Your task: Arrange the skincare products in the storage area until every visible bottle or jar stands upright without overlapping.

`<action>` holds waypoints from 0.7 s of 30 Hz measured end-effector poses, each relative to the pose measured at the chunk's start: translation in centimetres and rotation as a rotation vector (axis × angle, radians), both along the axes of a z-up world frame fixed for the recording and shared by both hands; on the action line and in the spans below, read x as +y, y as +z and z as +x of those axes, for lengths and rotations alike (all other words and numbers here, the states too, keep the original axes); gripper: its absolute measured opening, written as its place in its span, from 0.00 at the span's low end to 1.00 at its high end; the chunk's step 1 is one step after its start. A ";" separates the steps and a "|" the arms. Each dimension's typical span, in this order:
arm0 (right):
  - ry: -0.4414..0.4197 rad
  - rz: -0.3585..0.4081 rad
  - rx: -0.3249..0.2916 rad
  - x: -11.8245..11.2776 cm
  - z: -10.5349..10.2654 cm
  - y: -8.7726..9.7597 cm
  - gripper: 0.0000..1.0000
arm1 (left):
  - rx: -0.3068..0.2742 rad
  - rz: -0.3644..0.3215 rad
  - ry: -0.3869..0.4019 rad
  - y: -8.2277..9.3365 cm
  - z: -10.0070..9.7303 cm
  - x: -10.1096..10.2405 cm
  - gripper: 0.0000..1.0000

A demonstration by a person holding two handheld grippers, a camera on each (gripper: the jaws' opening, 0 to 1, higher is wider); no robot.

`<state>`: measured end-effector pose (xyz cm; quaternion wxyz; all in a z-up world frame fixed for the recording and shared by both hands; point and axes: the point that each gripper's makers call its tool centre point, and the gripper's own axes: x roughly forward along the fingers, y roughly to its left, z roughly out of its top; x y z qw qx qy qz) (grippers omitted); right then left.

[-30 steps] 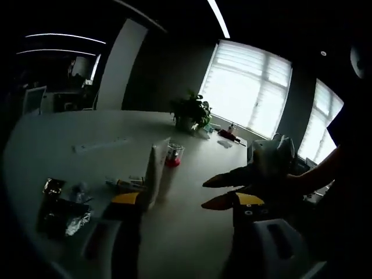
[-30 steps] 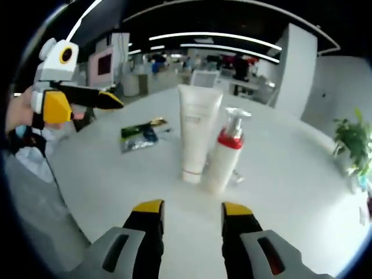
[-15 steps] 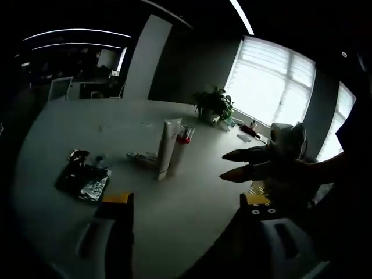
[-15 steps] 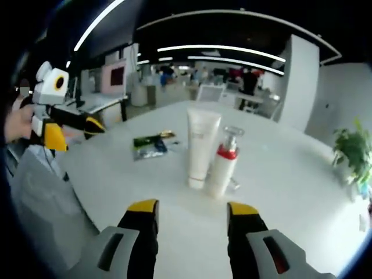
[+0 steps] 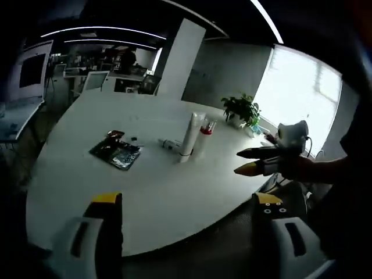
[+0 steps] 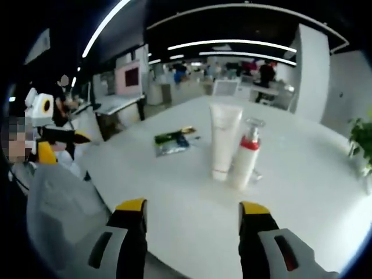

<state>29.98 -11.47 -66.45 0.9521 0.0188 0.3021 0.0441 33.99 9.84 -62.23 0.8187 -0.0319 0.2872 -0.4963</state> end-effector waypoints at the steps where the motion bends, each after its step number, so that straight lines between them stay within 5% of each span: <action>1: 0.002 0.002 0.004 0.0 -0.1 0.0 0.62 | -0.001 -0.003 0.007 0.2 -0.1 0.0 0.88; 9: -0.007 -0.016 0.063 -0.1 -1.4 -0.8 0.64 | -0.035 -0.027 0.029 0.6 0.4 -0.5 0.93; 21: -0.013 -0.042 0.132 0.2 -2.5 -2.5 0.93 | -0.033 0.063 0.071 -1.6 0.5 0.9 0.99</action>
